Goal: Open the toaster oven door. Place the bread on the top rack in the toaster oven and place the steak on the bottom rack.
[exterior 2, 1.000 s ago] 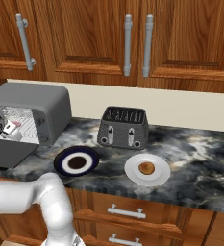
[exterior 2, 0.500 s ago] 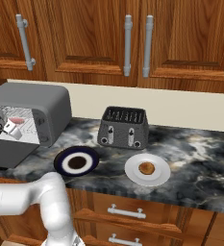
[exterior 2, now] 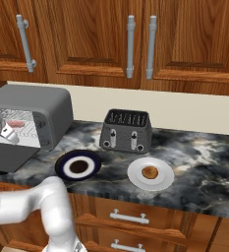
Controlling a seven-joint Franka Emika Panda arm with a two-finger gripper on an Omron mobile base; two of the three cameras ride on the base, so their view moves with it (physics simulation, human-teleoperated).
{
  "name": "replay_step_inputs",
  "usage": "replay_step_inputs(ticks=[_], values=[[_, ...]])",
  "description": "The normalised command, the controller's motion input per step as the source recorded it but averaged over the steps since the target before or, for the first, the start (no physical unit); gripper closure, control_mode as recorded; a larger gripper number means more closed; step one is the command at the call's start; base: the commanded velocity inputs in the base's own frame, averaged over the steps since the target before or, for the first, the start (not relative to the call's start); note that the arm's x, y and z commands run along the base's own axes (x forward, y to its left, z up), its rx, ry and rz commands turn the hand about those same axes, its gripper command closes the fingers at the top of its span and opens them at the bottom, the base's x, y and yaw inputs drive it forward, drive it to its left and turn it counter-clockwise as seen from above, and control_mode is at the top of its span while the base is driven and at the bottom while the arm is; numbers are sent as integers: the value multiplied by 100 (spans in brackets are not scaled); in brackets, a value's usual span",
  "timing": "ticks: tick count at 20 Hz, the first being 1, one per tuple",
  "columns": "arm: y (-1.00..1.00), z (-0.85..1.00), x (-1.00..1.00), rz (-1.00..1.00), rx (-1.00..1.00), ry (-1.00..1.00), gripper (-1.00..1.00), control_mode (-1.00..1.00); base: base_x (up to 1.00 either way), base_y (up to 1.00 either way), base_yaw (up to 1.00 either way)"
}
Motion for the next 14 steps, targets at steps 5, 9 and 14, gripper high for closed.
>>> replay_step_inputs(ticks=[5, 9, 14], values=[[11, 30, -75, 0, 0, -4, -100, -100, 0, 0, 0], [0, 60, -49, 6, -4, -11, -100, -100, 0, 0, 0], [-12, 42, -41, 14, -8, -5, -100, -100, 0, 0, 0]])
